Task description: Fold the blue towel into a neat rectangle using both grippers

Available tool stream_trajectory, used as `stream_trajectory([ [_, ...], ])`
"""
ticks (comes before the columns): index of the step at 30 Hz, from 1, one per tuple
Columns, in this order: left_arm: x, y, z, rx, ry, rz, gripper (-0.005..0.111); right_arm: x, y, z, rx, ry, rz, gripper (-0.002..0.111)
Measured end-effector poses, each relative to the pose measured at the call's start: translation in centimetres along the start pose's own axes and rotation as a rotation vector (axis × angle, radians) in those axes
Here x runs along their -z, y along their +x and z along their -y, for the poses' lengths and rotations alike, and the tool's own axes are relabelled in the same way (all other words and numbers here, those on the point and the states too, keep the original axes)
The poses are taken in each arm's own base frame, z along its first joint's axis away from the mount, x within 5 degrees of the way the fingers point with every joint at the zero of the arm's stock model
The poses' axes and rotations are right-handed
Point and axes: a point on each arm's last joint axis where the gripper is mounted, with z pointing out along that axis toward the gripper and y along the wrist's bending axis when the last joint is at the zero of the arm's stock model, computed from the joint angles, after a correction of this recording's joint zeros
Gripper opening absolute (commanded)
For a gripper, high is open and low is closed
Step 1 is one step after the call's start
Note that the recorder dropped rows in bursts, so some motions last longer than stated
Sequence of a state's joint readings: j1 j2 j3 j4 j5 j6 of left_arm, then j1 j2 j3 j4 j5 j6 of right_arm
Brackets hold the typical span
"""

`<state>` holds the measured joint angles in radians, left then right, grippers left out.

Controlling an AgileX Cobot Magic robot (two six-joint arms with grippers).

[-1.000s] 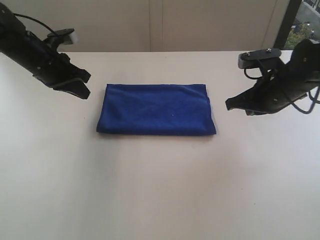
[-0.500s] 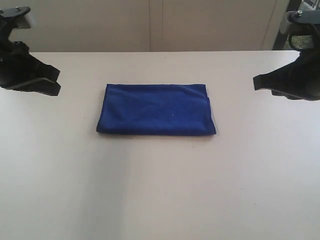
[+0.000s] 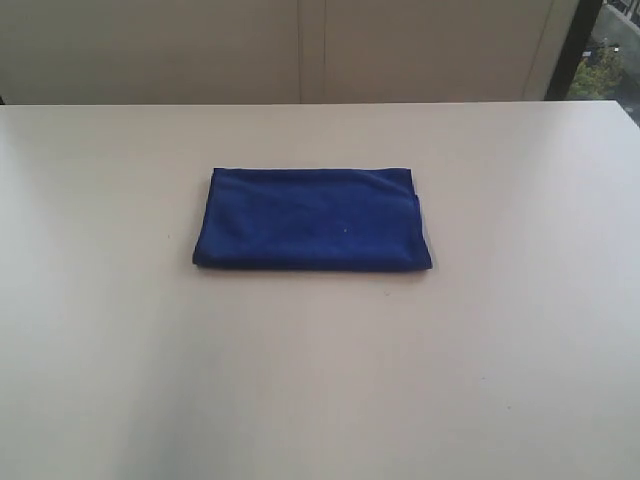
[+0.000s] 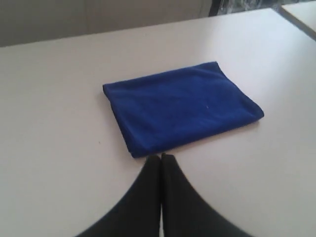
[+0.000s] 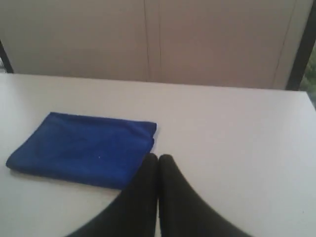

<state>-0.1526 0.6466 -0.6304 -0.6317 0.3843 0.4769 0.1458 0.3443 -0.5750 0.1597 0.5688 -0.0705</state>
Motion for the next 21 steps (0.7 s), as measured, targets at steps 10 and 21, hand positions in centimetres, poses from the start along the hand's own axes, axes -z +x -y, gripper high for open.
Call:
stream_trajectory([
  [10,-0.4,2.5,-1.5,0.017,-0.141,0.136,0.0,2.8,0.8,0.1,0.005,0.01,0.324,0.0],
  [21,-0.4,2.6,-1.5,0.02,-0.139,0.131,0.0,2.9,1.0,0.1,0.005,0.01,0.33,0.0],
])
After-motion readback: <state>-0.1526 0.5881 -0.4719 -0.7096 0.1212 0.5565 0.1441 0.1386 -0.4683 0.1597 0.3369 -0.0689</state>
